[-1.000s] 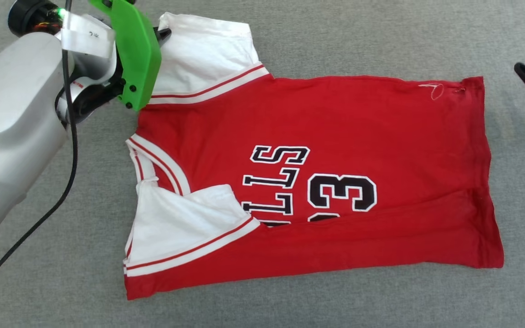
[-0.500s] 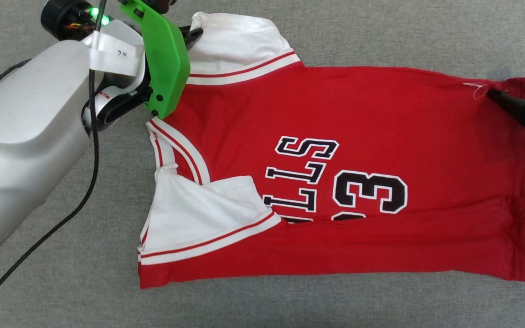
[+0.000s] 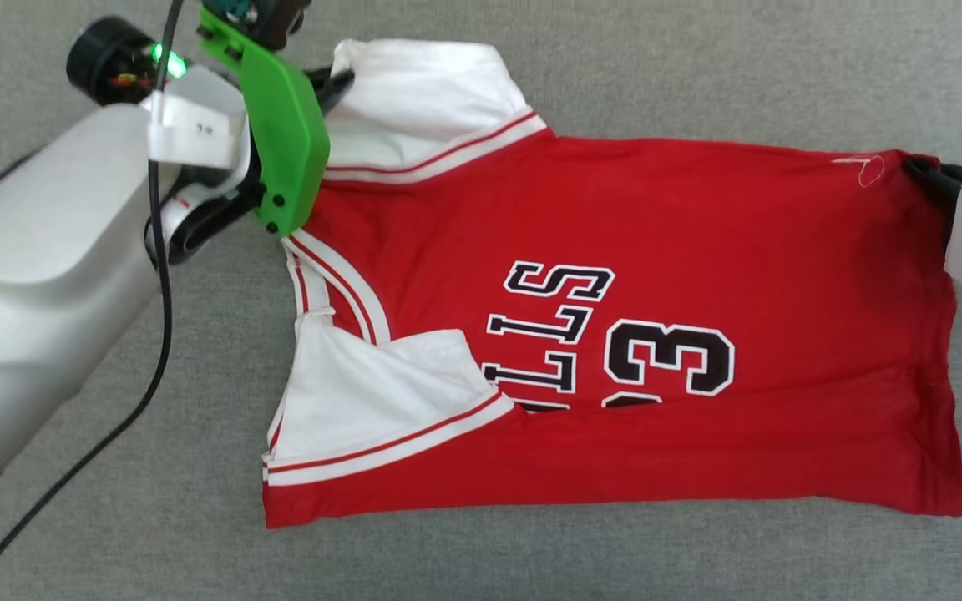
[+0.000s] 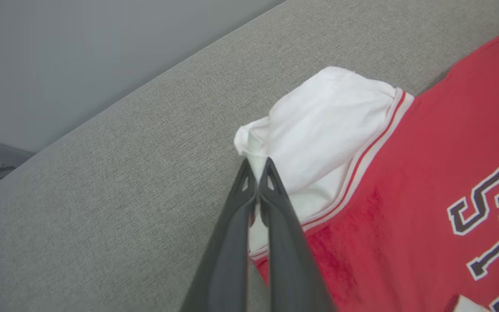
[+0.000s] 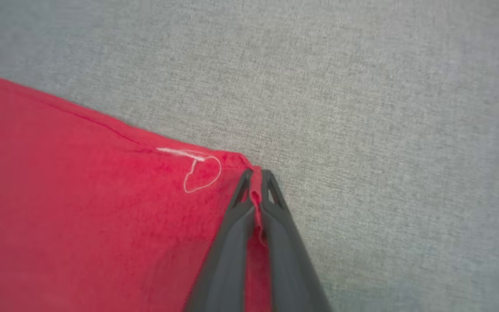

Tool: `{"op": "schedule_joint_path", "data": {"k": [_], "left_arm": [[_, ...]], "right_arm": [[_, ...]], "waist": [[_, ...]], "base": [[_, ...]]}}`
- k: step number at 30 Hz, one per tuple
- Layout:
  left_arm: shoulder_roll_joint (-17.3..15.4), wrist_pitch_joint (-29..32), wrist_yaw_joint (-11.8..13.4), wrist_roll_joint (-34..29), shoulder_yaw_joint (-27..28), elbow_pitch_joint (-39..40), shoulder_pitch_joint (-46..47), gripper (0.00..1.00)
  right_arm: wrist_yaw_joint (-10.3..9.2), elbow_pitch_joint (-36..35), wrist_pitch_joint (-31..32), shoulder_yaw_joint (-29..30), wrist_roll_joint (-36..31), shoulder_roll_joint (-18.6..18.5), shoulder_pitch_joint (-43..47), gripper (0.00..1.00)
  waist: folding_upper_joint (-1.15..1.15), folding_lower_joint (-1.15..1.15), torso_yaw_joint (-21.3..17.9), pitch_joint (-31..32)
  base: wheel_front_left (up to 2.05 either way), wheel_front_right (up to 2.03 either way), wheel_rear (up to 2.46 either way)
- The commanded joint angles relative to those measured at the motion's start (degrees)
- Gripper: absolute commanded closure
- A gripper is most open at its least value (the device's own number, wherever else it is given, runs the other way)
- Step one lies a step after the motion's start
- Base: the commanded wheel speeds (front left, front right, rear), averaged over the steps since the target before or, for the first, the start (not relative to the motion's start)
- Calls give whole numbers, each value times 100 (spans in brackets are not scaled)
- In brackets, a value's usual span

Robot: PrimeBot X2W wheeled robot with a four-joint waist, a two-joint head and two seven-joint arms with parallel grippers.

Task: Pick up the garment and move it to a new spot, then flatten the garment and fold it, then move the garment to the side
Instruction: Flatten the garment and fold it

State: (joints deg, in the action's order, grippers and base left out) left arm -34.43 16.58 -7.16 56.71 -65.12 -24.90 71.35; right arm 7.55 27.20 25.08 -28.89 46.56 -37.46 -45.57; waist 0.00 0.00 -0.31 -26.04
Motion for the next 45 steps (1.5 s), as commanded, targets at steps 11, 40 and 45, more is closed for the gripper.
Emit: {"op": "schedule_joint_path", "data": {"k": [11,40,45], "left_arm": [[-588,-422,289,258,-235,767,-1379,100],[-989,-1918,1678,592,-211,1635,-3674,0],[-1030,-2779,2332,459,195,1711,-3865,0]], "right_arm": [[-6,-766,-1060,-145,271,-407,1376,100],[-6,-1818,-1172,616,670,-241,3724,0],[-6,-2265,-816,1140,1458,-727,3755,0]], "waist": [[0,0,-38,1162],[0,0,-59,1549],[0,0,-59,1676]], "base": [[0,0,0],[0,0,0],[0,0,0]]}}
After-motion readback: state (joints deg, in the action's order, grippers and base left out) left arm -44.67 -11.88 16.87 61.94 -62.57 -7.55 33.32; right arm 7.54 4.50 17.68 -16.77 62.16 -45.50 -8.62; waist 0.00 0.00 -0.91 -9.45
